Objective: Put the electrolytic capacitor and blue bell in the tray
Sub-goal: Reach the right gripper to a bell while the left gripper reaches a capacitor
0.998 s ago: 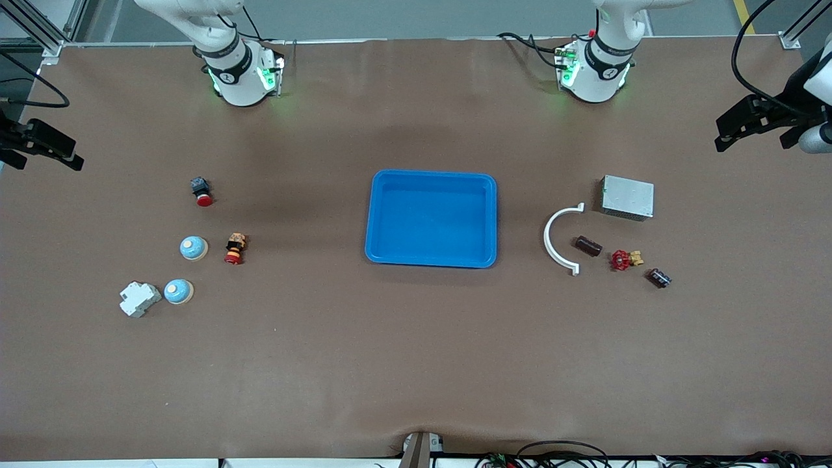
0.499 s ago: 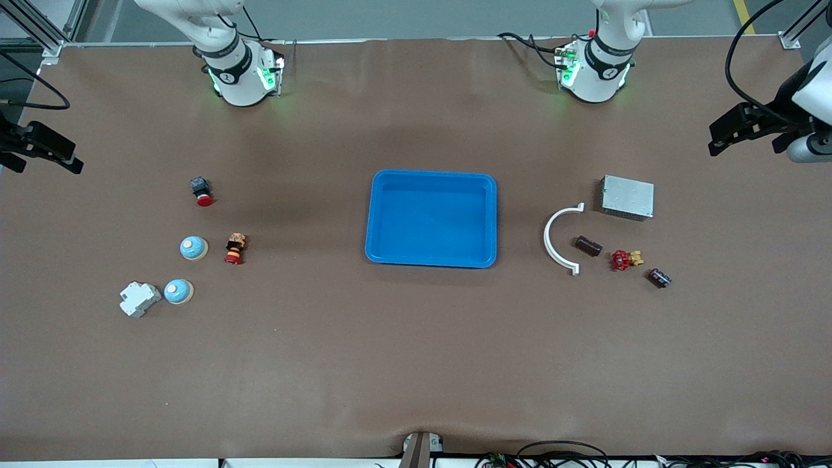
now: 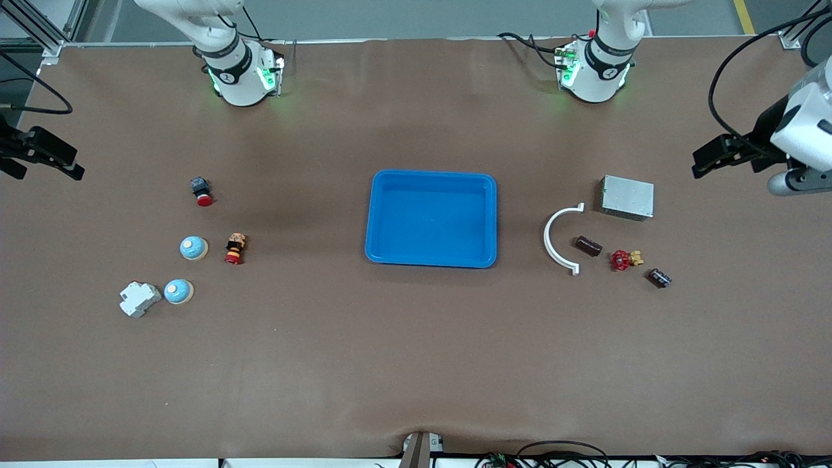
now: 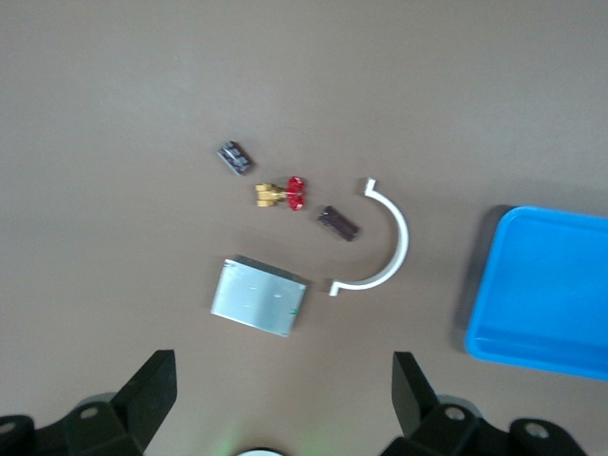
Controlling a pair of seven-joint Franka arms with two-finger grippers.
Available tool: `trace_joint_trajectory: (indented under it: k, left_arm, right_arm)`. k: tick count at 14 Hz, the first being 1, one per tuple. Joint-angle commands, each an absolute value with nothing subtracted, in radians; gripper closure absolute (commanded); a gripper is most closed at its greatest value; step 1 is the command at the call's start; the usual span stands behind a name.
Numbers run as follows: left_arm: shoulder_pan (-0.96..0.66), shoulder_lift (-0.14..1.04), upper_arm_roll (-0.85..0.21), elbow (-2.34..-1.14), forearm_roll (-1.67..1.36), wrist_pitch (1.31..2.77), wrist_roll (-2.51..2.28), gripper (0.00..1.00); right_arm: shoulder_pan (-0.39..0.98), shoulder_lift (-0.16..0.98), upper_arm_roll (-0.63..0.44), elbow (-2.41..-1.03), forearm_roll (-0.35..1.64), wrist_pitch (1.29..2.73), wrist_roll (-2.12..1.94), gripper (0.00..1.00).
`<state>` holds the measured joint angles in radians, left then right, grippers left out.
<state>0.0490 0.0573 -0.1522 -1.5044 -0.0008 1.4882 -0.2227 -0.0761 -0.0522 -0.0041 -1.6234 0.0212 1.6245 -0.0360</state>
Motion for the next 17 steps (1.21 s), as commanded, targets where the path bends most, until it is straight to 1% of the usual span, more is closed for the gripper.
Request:
trace_joint_trajectory:
  k: [1,6,9,10,13,14,17]
  left_arm:
    - [0.048,0.080,-0.155,-1.514,-0.025,1.517,-0.282,0.00]
    - [0.040,0.084,-0.156,-1.606,-0.026,1.594,-0.342,0.00]
    - [0.038,0.095,-0.156,-1.650,-0.017,1.623,-0.356,0.00]
    - [0.038,0.097,-0.158,-1.670,-0.017,1.643,-0.363,0.00]
    - [0.017,0.112,-0.164,-1.735,-0.017,1.712,-0.475,0.00]
    - [0.006,0.120,-0.164,-1.749,-0.017,1.720,-0.510,0.00]
    - [-0.023,0.127,-0.166,-1.811,-0.020,1.775,-0.661,0.00]
  right_arm:
    - [-0.080,-0.043,-0.005,-1.649,0.020,1.646,-0.018,0.00]
    - [-0.074,-0.051,-0.006,-1.776,0.018,1.715,-0.018,0.00]
    - [-0.066,-0.051,-0.003,-1.789,0.008,1.741,0.003,0.00]
    - [-0.077,-0.051,-0.006,-1.837,0.009,1.770,0.002,0.00]
    - [-0.107,-0.084,-0.011,-2.154,0.011,2.042,0.003,0.00]
    - [-0.115,-0.083,-0.011,-2.225,0.011,2.101,0.003,0.00]
    - [-0.126,-0.080,-0.011,-2.379,0.011,2.227,-0.002,0.00]
